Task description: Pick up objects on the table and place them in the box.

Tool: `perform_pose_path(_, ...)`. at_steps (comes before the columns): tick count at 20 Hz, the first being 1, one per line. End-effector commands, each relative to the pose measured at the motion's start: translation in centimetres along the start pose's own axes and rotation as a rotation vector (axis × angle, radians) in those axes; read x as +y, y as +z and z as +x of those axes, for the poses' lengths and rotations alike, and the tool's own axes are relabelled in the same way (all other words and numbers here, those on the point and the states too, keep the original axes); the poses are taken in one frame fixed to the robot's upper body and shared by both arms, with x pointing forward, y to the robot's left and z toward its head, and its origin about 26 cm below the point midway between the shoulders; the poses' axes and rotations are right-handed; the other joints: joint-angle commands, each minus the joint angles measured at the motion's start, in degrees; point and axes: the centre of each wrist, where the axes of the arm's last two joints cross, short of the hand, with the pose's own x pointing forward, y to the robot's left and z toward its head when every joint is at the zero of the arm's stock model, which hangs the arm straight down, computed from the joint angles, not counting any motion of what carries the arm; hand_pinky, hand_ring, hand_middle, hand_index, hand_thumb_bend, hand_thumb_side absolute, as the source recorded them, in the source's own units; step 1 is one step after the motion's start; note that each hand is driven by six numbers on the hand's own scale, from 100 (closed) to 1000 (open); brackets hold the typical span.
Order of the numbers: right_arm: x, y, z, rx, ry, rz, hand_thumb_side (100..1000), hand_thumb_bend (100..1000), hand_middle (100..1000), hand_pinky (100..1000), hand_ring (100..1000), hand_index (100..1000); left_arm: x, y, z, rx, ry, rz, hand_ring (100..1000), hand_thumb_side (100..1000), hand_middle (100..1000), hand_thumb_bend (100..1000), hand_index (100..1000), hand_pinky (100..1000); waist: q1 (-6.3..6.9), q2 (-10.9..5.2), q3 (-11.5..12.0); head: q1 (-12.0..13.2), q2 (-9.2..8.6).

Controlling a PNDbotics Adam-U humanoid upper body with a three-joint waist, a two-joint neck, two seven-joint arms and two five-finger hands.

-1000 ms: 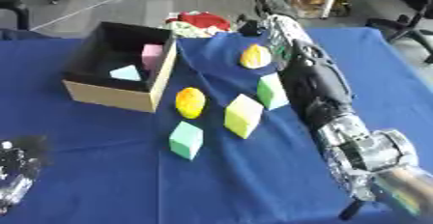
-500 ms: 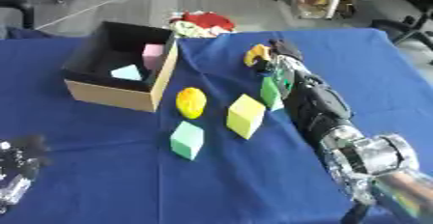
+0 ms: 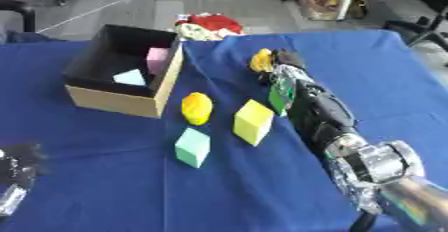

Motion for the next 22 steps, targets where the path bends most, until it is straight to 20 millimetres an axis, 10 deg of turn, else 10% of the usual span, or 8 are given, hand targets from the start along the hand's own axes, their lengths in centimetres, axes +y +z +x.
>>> perform_pose_path(1,-0.3,0.1,0.7,0.004,0.018,-0.09,100,164,402,714,604,568,0.4,-0.3,0.9,-0.037,-0.014,0.0,620,429,656,166,814,732,1.1,0.36,0.15,-0.28,-0.91)
perform_pose_path(15,-4.5,0.2,3.0,-0.1,-0.042,-0.476,100,100,213,644,483,403,0.5,-0.3,0.9,-0.035,-0.016,0.003,618,429,656,163,814,733,0.69,0.04,-0.26,-0.4,-1.17)
perform_pose_path(22,-9.9,2.6,9.1,-0.438,-0.099,-0.543,100,100,216,666,494,408,0.4,-0.3,0.8,-0.032,-0.013,0.0,618,429,656,163,814,733,0.39,-0.51,-0.13,-0.65,-1.13)
